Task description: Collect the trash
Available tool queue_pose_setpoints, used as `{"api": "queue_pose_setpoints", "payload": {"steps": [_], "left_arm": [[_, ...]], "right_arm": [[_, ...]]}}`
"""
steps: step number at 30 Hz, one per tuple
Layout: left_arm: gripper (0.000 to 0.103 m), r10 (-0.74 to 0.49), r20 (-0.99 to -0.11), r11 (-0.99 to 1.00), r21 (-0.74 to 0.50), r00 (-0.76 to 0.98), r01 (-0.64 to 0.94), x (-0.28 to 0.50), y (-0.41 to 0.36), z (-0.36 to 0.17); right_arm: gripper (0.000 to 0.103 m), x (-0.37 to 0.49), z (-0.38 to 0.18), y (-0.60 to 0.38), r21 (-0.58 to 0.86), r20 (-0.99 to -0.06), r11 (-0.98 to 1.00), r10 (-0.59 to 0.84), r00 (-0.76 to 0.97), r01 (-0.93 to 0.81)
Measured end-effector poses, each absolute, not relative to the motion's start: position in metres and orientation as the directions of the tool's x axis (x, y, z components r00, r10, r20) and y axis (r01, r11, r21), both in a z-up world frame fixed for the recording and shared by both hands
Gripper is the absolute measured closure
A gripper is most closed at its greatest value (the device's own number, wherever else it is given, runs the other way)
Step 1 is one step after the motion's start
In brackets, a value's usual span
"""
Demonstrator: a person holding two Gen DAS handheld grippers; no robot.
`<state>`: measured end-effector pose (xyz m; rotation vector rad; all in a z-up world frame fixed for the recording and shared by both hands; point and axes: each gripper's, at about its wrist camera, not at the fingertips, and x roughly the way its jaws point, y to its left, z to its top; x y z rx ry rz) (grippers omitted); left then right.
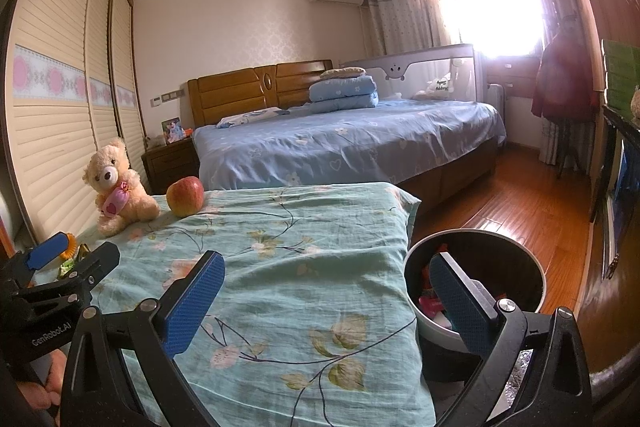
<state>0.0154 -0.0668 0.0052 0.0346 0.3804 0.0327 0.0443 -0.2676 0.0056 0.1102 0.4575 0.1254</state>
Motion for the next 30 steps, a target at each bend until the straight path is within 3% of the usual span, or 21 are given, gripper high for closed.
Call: {"api": "queue_pose_setpoints", "payload": {"steps": [30], "left_arm": [[0.001, 0.021, -0.383, 0.999, 0.046, 0.923, -0.003, 0.0231, -0.0668, 0.0007]], "right_arm": [[0.000, 0.0440, 0.0059, -0.2652, 0.135, -0.437, 0.986, 0.148, 0.887, -0.098]]}}
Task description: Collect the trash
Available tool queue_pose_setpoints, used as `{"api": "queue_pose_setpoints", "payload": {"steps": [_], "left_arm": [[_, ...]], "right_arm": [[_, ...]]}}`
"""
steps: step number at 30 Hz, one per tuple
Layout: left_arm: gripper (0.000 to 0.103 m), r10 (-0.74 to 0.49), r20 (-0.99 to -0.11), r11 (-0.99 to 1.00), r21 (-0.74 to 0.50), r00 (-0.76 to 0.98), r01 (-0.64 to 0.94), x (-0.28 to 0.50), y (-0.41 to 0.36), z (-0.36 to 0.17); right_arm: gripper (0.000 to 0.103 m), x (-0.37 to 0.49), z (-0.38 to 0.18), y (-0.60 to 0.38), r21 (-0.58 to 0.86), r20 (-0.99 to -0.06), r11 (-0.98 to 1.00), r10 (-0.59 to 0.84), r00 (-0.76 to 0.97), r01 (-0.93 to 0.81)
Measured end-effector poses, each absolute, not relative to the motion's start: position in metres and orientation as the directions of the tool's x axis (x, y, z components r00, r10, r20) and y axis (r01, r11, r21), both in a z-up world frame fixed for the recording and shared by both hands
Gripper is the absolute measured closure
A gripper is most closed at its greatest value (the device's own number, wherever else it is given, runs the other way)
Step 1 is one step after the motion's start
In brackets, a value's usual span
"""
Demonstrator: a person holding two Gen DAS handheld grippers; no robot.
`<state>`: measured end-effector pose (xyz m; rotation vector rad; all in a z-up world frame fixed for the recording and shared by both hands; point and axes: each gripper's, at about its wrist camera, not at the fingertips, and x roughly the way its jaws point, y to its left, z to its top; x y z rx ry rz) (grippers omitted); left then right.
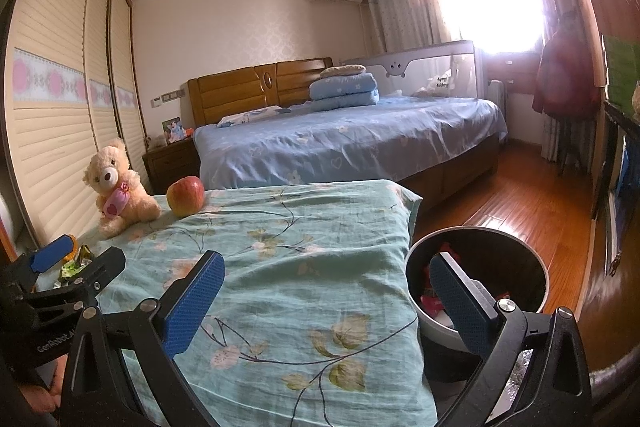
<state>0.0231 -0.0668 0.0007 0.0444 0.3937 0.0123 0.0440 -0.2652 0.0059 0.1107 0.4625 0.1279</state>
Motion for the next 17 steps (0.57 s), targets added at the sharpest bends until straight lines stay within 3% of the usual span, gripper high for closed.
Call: {"api": "queue_pose_setpoints", "payload": {"steps": [17], "left_arm": [[0.001, 0.016, -0.439, 1.000, 0.029, 0.898, -0.004, 0.043, -0.061, -0.008]], "right_arm": [[0.000, 0.058, -0.004, -0.257, 0.143, -0.492, 0.985, 0.152, 0.857, -0.093]]}}
